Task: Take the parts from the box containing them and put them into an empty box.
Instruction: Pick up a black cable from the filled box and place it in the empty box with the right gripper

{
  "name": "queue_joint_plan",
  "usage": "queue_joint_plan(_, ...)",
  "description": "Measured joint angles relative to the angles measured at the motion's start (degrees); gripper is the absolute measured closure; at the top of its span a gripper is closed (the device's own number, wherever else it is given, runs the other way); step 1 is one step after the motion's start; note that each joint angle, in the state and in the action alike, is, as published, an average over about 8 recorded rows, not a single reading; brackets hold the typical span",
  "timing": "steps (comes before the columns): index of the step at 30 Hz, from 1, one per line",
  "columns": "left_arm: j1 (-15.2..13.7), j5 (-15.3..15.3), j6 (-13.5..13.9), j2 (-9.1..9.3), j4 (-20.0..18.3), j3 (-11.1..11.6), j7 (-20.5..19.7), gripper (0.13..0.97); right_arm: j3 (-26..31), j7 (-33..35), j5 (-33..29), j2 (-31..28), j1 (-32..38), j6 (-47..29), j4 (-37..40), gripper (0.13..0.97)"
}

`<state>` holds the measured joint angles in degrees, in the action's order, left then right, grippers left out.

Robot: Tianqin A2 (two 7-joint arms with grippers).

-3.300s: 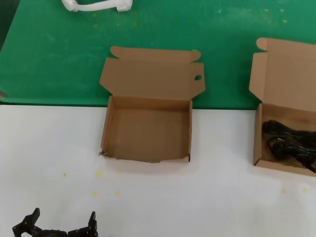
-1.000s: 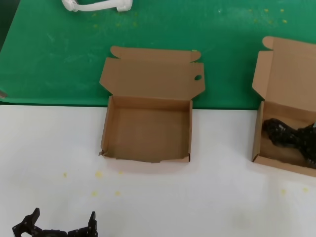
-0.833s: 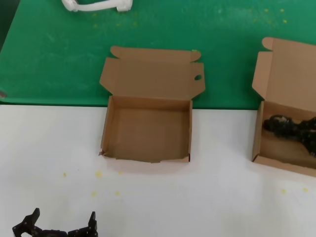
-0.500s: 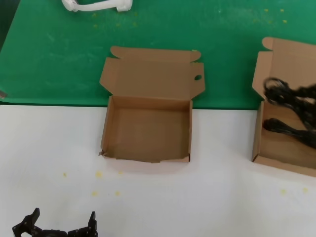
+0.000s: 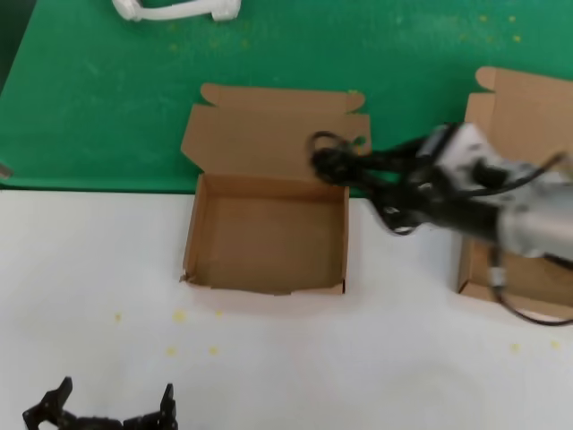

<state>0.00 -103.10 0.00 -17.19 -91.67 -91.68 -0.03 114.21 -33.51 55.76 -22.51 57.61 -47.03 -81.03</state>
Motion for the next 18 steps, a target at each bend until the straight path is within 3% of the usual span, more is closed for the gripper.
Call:
queue_joint_plan(9,0.0,0.0,0.0,0.00,0.0,0.0,0.0,0.132,4.9,7.1,0.8,11.7,3.7,3.3,11.5,0.909)
queue_joint_plan(18,0.0,0.0,0.0,0.00,0.0,0.0,0.0,0.132,8.2,18.3,5.5,18.7,7.9,7.4,26.9,0.909)
